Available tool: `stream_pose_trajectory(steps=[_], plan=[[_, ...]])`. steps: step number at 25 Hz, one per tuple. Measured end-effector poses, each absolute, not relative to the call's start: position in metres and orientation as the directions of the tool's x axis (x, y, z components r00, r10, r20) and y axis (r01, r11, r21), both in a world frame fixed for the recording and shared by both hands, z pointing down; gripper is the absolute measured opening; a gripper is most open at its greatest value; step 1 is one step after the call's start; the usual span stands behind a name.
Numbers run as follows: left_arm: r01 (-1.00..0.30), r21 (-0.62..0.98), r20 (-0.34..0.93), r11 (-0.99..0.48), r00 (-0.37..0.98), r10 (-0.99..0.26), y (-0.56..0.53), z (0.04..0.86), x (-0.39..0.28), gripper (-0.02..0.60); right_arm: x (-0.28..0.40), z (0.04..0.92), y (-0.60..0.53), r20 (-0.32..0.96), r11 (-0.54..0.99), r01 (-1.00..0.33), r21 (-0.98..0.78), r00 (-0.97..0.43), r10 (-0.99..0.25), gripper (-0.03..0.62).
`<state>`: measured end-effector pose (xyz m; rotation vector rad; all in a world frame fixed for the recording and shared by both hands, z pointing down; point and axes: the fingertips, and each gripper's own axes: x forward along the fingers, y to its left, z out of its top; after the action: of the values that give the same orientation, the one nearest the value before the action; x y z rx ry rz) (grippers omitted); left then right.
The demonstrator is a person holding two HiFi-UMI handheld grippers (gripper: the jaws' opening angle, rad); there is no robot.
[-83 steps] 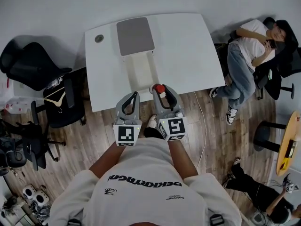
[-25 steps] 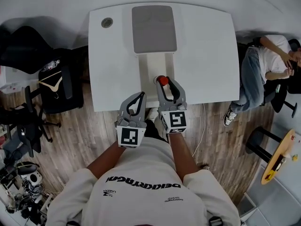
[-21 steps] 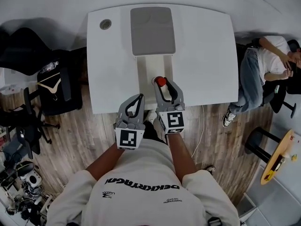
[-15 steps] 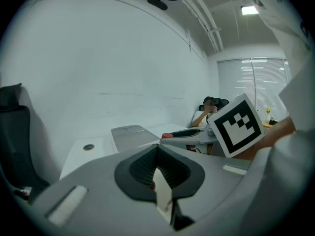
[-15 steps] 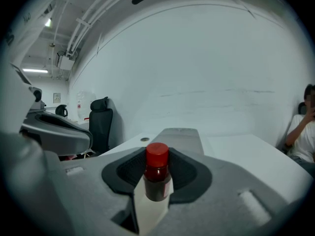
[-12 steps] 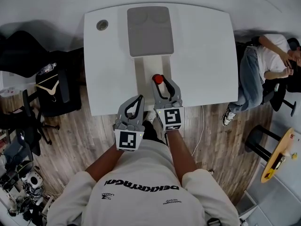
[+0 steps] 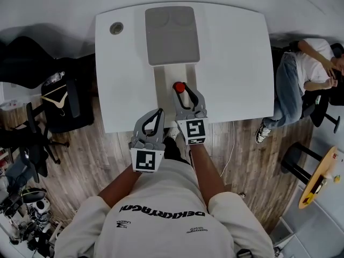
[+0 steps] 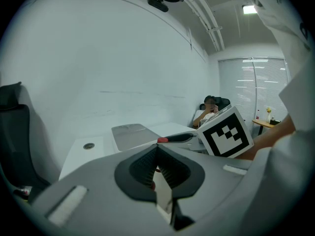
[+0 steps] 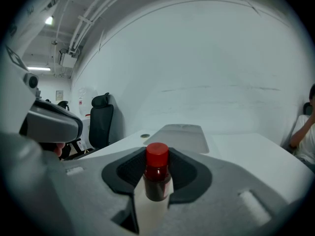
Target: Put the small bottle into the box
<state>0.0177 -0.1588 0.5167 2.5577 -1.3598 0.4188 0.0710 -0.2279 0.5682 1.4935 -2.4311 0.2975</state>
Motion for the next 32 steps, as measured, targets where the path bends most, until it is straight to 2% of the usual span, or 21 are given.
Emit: stream_pose_trajectory(steps=[32], plan=[[-0.841, 0.068, 0.359, -0.537, 0.523, -0.773, -0.167, 0.524, 0.015, 0.008, 0.07, 0.595, -0.245, 0.367, 0.444, -0.896, -0.021, -0.42, -0.83, 0.134]])
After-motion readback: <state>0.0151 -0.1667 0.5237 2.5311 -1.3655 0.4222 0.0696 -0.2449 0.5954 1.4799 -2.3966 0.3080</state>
